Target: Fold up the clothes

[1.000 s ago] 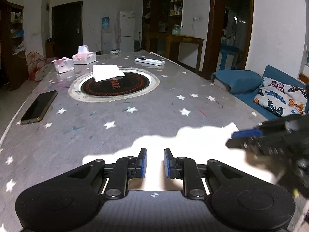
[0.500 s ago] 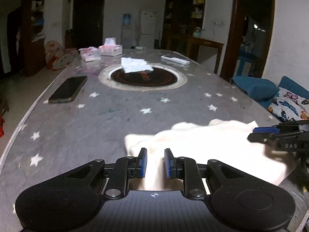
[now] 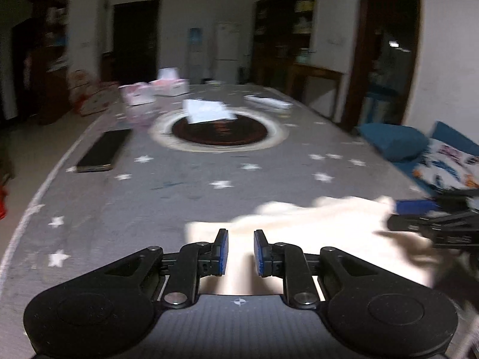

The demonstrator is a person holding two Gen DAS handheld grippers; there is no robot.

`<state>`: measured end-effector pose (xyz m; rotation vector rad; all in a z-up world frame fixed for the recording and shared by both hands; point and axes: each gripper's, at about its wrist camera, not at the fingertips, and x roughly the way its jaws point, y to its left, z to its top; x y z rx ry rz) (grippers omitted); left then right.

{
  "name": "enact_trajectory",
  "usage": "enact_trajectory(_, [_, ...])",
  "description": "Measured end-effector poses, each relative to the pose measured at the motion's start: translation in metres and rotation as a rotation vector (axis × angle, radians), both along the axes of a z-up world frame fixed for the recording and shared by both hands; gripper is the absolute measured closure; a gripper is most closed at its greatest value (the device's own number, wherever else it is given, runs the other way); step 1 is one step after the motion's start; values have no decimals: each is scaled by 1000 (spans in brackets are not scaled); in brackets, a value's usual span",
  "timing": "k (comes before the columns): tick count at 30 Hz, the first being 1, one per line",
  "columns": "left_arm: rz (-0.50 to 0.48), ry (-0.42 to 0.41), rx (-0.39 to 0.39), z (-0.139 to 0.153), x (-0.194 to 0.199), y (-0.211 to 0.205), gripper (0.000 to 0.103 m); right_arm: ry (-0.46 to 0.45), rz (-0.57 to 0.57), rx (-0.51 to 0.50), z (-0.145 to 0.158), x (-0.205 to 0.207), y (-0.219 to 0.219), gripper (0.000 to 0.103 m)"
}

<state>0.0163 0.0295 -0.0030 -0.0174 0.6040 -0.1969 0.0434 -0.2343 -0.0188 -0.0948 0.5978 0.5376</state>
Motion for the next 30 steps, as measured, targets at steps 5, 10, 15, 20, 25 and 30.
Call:
enact_trajectory(5, [-128,0,-10,-4,-27,-26,82,-34,95,-24,11,-26,15,58])
enact_trajectory(10, [-169,0,-5,-14,-39,-39,82,-65,160,-77,6,-49,31,58])
enact_trajectory(15, [-158,28,-16,-27,-39,-37,80,-88,167,-142,-16,-62,39,57])
enact_trajectory(20, [-141,31,-35,-29,-39,-36,80,-77,136,-80,-12,-62,27,55])
enact_trajectory(25, [-136,30,-44,-31,-39,-35,80,-67,128,-71,-9,-70,10,55])
enact_trajectory(30, [-132,36,-50,-29,-40,-33,80,-26,107,-1,-14,-68,-3,54])
